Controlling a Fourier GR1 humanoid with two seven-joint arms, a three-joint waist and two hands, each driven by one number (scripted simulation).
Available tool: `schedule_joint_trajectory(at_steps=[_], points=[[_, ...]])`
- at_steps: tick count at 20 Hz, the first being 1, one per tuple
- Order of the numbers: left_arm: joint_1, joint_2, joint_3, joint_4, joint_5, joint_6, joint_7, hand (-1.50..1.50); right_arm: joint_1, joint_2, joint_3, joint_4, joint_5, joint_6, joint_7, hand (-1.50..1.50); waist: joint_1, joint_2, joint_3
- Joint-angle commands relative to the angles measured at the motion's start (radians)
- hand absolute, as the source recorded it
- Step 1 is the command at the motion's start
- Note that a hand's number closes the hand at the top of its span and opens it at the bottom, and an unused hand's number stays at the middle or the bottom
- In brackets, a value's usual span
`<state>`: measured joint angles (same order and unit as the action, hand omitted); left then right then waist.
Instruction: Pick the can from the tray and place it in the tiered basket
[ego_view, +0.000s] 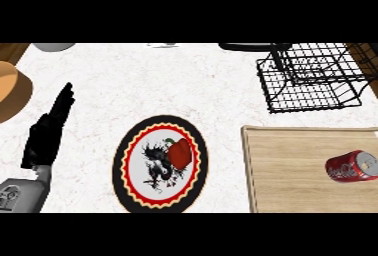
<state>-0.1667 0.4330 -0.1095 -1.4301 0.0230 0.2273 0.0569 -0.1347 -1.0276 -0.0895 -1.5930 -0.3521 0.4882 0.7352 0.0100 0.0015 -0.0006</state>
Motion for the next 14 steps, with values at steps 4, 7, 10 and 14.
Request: schedule_joint_trajectory(at_steps=[4, 7, 10, 14], points=[[0.052, -0.021, 0.034, -0.026, -0.032, -0.016, 0.001, 0.00, 0.024, 0.073, 0.020, -0.067, 0.081, 0.053, 0.088, -1.50, -0.010, -0.003, 0.000], [-0.024, -0.044, 0.038, 0.010, -0.061, -0.027, 0.026, 0.00, 0.028, 0.126, 0.026, -0.067, 0.141, 0.053, 0.090, -1.50, -0.015, -0.002, 0.000], [0.043, -0.039, 0.070, -0.007, -0.057, -0.061, -0.032, 0.00, 0.058, 0.141, -0.022, -0.078, 0.186, 0.100, 0.048, -1.50, -0.012, -0.002, 0.000], [0.016, -0.086, 0.048, -0.052, -0.107, -0.010, 0.055, 0.00, 0.086, 0.138, -0.043, -0.150, 0.234, 0.119, 0.055, -1.50, -0.016, -0.003, 0.001]])
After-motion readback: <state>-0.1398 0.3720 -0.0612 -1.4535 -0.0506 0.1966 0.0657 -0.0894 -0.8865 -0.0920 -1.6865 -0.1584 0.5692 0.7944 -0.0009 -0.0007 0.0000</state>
